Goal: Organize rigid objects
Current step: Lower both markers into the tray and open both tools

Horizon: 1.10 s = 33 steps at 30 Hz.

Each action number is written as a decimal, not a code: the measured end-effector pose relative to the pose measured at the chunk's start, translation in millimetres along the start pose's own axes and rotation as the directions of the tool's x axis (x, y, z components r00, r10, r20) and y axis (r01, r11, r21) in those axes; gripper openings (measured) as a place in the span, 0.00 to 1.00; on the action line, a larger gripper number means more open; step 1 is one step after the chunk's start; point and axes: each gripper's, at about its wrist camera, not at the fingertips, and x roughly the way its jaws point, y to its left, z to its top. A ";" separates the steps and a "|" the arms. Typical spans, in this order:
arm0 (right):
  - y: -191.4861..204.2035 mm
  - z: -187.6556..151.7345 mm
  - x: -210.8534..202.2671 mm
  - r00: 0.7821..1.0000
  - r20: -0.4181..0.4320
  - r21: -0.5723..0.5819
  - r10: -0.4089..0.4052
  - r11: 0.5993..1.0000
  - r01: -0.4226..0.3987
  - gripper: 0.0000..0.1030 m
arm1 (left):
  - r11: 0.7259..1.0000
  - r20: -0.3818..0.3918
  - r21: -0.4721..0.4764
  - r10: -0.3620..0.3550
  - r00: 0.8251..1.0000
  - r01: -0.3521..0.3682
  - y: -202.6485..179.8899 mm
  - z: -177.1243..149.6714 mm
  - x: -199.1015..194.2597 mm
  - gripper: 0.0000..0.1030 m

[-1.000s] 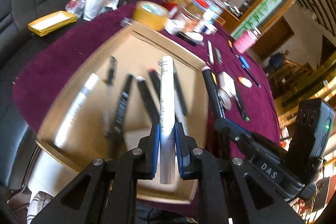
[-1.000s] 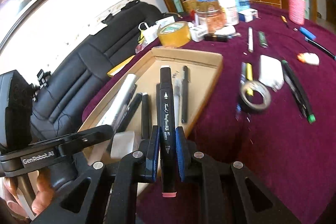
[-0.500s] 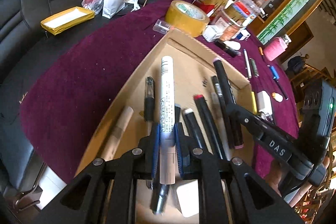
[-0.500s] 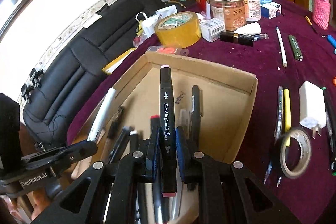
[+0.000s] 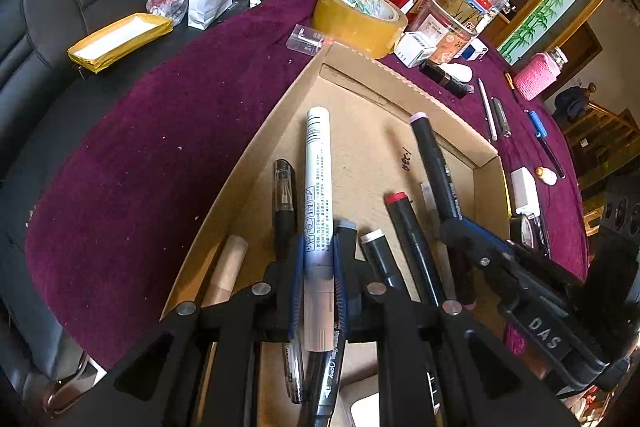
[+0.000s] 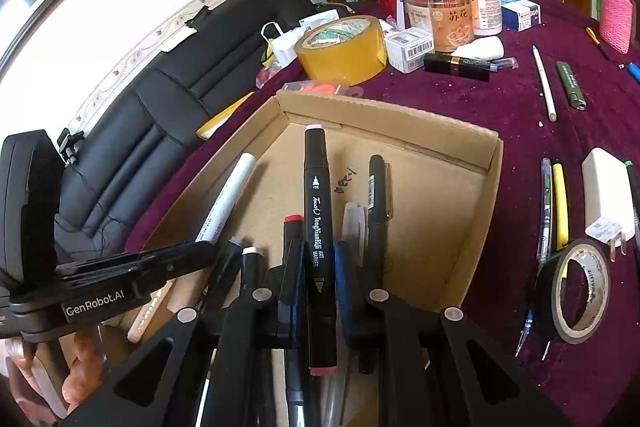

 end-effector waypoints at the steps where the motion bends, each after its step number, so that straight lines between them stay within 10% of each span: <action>1: 0.7 0.0 1.3 1.000 -0.002 -0.003 -0.007 1.000 0.007 0.16 | 1.000 0.001 0.001 0.002 1.000 -0.002 -0.3 0.4 0.2 0.14; 13: 17.1 -2.1 9.5 0.991 -0.003 -0.104 -0.133 0.986 0.132 0.16 | 0.996 -0.008 0.058 0.074 0.997 -0.074 -13.2 -0.5 2.8 0.14; 28: 8.8 -2.3 7.2 0.996 0.001 -0.057 -0.084 0.995 0.084 0.18 | 0.991 0.000 0.074 0.109 0.994 -0.109 -15.6 0.2 3.0 0.14; 33: 10.8 -3.2 3.6 0.999 0.015 -0.056 -0.049 0.997 0.050 0.31 | 0.992 0.035 0.053 0.115 0.993 -0.117 -11.3 0.4 -5.0 0.37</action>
